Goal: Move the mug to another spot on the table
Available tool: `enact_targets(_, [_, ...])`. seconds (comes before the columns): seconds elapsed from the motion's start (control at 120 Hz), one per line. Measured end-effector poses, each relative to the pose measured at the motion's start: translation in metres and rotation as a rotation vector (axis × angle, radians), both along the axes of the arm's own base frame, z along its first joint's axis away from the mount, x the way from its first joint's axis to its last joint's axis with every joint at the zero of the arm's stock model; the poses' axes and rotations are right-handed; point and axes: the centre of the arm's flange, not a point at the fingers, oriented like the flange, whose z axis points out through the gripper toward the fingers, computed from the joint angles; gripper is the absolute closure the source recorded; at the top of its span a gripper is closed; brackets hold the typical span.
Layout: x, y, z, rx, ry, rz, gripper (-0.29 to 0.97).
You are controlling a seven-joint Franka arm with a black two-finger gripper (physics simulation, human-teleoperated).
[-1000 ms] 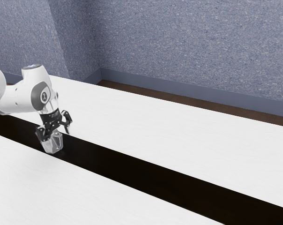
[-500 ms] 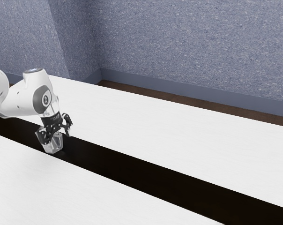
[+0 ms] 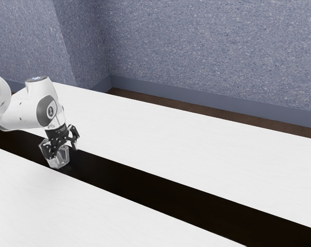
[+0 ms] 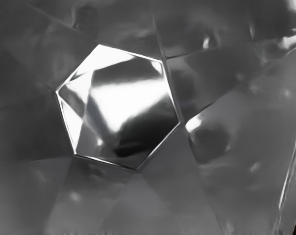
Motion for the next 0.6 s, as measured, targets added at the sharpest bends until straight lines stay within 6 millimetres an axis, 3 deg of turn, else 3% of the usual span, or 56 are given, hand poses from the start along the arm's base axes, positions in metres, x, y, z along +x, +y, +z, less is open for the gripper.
enact_targets(0.133, [0.0004,0.0003,-0.0002,0.003,-0.004,0.001,0.02])
enact_targets(0.292, [0.0008,0.0002,0.0,0.007,-0.007,-0.005,0.24])
enact_targets(0.6, [0.0014,-0.0024,0.0005,0.008,-0.008,-0.014,0.4])
